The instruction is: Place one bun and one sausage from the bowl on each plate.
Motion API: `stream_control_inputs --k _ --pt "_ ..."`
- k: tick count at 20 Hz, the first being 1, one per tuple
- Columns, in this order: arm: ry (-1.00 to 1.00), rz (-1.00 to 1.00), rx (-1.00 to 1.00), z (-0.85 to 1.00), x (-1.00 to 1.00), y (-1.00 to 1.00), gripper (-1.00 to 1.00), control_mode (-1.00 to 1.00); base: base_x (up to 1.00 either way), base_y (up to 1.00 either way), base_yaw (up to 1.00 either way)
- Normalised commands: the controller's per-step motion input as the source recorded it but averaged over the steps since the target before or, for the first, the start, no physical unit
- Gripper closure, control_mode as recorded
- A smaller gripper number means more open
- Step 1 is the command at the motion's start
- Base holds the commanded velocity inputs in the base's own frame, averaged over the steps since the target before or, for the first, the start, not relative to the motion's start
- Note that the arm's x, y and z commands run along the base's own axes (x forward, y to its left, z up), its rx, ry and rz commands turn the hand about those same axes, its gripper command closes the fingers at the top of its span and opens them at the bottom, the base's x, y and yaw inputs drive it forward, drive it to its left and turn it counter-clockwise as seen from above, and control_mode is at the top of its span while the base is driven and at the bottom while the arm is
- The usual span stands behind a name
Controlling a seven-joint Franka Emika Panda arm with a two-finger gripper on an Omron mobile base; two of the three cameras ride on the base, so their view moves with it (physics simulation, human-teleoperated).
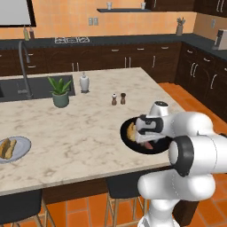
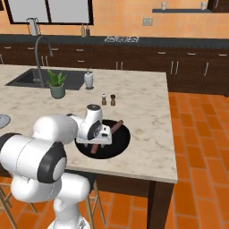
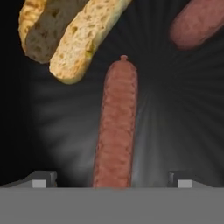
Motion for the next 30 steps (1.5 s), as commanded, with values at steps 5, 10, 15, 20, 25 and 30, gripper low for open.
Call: stream_control_inputs --k 5,10,15,20,25,30 --pt "0.00 0.02 -0.04 -0.27 0.01 0.01 -1.00 -1.00 0.00 0.00 0.00" --pt "0.00 0.02 0.00 -0.27 0.00 0.00 -1.00 -1.00 0.00 0.00 0.00" --pt "0.00 0.01 0.00 -0.14 0.02 0.00 1.00 -1.00 0.00 0.00 0.00" --pt "0.00 0.00 0.00 0.02 0.00 0.00 1.00 -1.00 0.00 0.00 0.00" --pt "0.00 0.00 -0.01 0.52 -0.05 0.00 1.00 -1.00 0.00 0.00 0.00" --pt "-0.06 0.00 -0.03 1.00 -0.26 0.00 1.00 -1.00 0.00 0.00 0.00"
